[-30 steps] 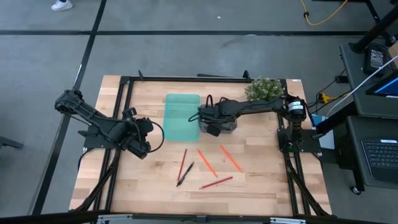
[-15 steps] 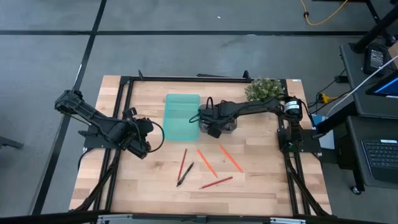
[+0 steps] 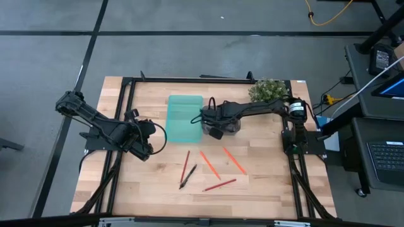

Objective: Sort pens & pencils
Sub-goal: Put the black pen into the black bin

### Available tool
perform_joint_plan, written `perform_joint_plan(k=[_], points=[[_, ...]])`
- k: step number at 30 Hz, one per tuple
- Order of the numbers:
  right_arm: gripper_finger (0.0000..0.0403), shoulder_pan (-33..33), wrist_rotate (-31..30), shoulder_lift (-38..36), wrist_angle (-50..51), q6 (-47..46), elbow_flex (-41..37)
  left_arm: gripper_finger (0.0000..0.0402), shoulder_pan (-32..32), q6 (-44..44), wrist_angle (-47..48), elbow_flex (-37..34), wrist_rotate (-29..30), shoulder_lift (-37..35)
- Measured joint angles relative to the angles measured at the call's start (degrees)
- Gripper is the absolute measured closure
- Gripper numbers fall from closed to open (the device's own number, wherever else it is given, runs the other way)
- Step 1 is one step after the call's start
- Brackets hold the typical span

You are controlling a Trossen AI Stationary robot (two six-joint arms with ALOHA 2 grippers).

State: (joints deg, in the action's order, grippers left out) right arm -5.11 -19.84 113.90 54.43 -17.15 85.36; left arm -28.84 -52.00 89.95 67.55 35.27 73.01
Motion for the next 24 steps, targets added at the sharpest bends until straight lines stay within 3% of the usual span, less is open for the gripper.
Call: perform_joint_plan(k=[6,10,15,18,24], points=[[0.0302,2.0,-0.1,-0.1,10.2,-3.9,11.2,0.036,0.0,0.1,0.0,0.0,0.0,0.0],[0.0303,6.0,5.8,-0.1,10.1,-5.3,17.4,0.036,-0.6,0.1,0.0,0.0,0.0,0.0],[0.0299,14.8,14.9,-0.1,-1.2,-3.5,19.3,0.036,-2.1,0.1,0.0,0.0,0.0,0.0],[0.0299,20.6,15.6,0.9,-9.4,-0.3,19.4,0.036,-3.0,-0.2,0.0,0.0,0.0,0.0],[0.0298,25.5,20.4,3.9,-13.9,-0.8,19.3,0.036,-3.3,-0.3,-0.5,0.0,0.0,0.0]])
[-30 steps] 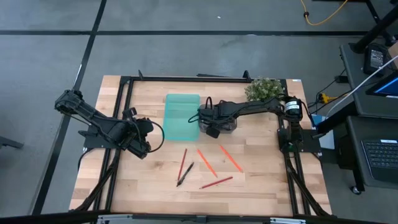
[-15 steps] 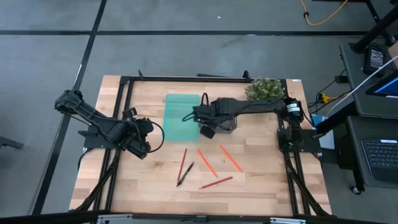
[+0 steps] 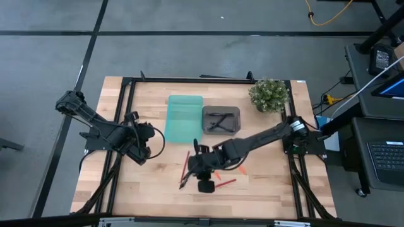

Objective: Sort pens & pencils
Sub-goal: Put the black pen into the black bin

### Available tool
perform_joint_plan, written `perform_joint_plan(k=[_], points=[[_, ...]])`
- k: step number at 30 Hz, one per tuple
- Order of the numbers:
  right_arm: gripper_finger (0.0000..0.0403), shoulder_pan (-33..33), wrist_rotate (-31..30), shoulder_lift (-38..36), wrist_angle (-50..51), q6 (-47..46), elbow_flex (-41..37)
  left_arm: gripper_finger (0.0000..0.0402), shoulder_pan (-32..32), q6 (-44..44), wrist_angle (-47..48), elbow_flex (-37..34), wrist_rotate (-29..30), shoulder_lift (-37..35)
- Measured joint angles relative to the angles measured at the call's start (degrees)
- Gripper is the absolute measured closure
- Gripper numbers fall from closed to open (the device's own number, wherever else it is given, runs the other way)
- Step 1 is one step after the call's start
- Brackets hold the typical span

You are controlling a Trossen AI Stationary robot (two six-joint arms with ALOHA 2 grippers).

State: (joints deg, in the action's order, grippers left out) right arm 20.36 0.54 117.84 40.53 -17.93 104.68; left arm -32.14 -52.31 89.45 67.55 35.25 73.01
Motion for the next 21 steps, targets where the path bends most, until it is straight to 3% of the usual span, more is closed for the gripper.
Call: perform_joint_plan(k=[11,21], points=[[0.0305,-0.9,2.3,1.6,5.0,16.6,-0.1,0.036,2.9,0.0,-0.2,0.0,0.0,0.0],[0.0305,-2.7,10.8,4.5,4.7,16.9,1.4,0.036,3.1,0.1,-0.6,0.0,-0.4,0.0]])
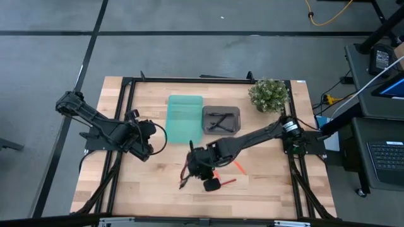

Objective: Sort pens & pencils
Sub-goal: Put the black pen into the black bin

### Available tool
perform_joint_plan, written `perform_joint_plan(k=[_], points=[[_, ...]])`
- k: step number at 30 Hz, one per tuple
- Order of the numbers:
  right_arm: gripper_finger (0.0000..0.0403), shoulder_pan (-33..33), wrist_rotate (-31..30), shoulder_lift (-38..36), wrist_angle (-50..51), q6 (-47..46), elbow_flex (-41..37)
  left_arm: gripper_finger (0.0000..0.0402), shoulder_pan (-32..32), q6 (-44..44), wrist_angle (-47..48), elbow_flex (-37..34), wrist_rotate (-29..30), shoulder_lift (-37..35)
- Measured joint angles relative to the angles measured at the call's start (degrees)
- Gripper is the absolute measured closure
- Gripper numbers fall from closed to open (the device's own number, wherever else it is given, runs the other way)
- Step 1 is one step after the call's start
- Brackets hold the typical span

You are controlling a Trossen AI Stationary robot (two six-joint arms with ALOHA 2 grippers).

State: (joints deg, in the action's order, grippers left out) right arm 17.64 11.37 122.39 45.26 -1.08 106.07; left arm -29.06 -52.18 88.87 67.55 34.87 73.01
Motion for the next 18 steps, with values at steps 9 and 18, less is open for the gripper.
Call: perform_joint_plan(k=[9,18], points=[[0.0305,0.7,0.9,16.4,17.5,7.7,22.7,0.036,-1.3,-1.6,-0.1,0.0,-2.4,0.0],[0.0305,0.7,1.6,18.4,19.2,13.2,26.3,0.036,-2.6,-2.7,0.2,0.0,-2.7,0.0]])
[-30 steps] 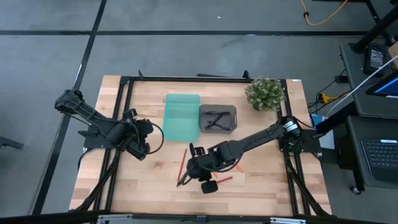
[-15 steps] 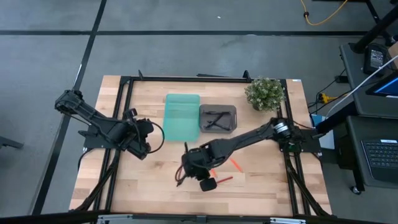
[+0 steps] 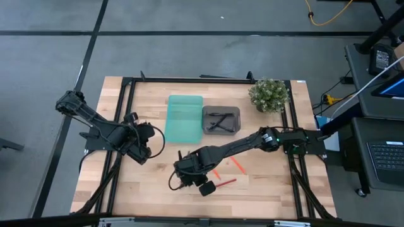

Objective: Sort pens & pencils
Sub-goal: Put the black pen into the black bin

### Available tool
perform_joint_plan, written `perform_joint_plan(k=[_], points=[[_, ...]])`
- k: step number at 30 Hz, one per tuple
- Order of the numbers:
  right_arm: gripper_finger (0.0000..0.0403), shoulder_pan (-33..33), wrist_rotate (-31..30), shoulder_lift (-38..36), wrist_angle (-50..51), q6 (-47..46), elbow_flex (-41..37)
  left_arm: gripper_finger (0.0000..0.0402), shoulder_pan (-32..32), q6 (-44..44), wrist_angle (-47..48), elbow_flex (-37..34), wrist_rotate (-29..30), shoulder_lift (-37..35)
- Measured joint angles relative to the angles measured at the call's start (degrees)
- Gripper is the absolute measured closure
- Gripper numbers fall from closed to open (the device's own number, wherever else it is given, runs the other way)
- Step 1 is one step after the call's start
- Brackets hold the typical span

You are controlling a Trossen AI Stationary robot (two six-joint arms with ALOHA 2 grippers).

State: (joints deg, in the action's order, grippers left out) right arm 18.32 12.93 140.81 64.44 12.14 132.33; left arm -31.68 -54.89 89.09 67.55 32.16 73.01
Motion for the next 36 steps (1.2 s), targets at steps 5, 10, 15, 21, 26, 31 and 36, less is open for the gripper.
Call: perform_joint_plan(k=[5,10,15,21,26,31,36], points=[[0.0305,0.1,-0.6,0.0,0.4,4.8,0.0,0.036,0.0,0.0,0.3,0.0,0.0,0.0],[0.0305,-0.6,-0.8,0.1,0.9,9.7,0.0,0.036,0.0,0.6,0.9,0.0,0.0,0.0],[0.0305,-1.9,-0.9,0.2,0.3,13.6,-1.6,0.036,0.0,1.3,0.9,0.0,0.1,0.0],[0.0305,-3.0,-1.0,0.3,-3.2,16.0,-5.1,0.036,0.0,1.5,0.9,0.0,0.1,0.0],[0.0305,-3.2,-0.9,0.3,-6.7,17.6,-6.2,0.036,0.0,1.5,0.9,0.0,0.1,0.0],[0.0305,-3.7,-0.9,0.3,-8.7,19.3,-6.2,0.036,0.0,1.5,0.9,0.0,0.1,0.0],[0.0305,-3.7,-0.8,0.5,-10.7,19.9,-6.2,0.036,0.0,1.5,0.9,0.0,0.1,0.0]])
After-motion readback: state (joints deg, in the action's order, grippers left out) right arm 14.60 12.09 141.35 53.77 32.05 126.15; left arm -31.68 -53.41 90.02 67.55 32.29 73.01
